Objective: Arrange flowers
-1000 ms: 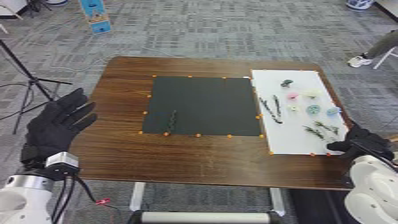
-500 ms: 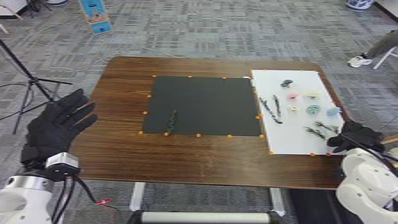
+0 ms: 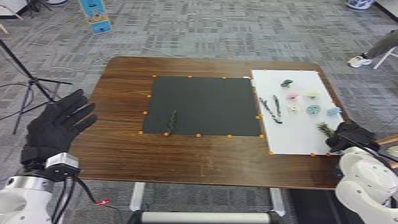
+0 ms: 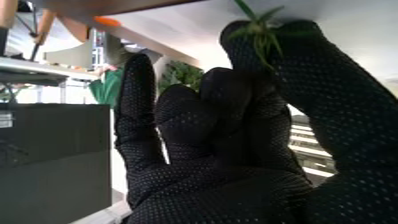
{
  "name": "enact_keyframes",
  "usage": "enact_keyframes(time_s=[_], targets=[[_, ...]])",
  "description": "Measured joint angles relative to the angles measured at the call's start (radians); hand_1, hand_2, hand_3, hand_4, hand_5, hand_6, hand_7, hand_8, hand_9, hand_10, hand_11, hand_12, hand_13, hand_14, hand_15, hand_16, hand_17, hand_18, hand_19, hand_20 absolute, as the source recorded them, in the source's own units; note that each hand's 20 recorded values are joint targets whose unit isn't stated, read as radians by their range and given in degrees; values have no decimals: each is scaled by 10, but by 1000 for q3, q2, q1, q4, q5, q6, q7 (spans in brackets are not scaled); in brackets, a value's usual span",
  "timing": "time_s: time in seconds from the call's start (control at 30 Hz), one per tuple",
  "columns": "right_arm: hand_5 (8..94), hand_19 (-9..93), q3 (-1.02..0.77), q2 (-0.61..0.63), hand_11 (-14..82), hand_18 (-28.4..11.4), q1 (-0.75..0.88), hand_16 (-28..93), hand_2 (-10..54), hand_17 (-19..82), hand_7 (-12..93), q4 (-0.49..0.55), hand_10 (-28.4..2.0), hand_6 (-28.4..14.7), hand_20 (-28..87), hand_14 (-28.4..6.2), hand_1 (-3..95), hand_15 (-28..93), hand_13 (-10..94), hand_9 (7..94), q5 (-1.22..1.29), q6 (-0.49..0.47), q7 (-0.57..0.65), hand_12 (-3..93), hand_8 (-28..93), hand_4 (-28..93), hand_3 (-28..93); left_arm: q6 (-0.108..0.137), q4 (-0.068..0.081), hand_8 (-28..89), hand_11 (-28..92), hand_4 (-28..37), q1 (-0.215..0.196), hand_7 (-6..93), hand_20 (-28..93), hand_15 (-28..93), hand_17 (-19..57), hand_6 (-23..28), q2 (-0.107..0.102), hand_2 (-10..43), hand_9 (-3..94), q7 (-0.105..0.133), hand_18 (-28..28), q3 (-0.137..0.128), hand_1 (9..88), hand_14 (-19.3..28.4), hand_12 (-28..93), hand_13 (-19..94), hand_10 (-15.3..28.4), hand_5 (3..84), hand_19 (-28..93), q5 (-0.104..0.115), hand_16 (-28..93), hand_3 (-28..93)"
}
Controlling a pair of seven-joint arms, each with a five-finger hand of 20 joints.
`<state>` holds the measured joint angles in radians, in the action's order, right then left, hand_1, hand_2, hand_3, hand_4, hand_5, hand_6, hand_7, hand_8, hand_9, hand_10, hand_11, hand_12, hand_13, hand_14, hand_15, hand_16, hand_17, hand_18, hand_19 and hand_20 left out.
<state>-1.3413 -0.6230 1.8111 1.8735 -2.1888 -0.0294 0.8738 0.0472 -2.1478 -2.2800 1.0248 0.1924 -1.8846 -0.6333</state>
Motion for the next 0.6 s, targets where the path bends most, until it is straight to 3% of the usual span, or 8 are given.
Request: enact_keyframes(time_s=[0.33, 0.6], targets=[[713, 811, -9, -6, 652, -219, 22, 464, -69, 294, 590, 99, -132, -5, 360, -148, 315, 907, 683, 749, 37, 145, -42, 729, 365, 36, 858, -2, -1, -102, 227, -283, 0, 216, 127, 309, -87, 36, 0, -95, 274, 0, 207, -4, 239, 127, 179, 232, 111, 343, 440, 1, 23, 707], [724, 820, 207, -23, 659, -220, -213, 461, -68, 305, 586, 105, -132, -2, 358, -144, 312, 908, 698, 760, 48, 219, -71, 714, 372, 46, 858, -6, 0, -100, 226, -283, 4, 214, 128, 309, -88, 37, -1, -95, 276, 0, 207, -2, 239, 128, 181, 233, 110, 346, 439, 3, 24, 707]])
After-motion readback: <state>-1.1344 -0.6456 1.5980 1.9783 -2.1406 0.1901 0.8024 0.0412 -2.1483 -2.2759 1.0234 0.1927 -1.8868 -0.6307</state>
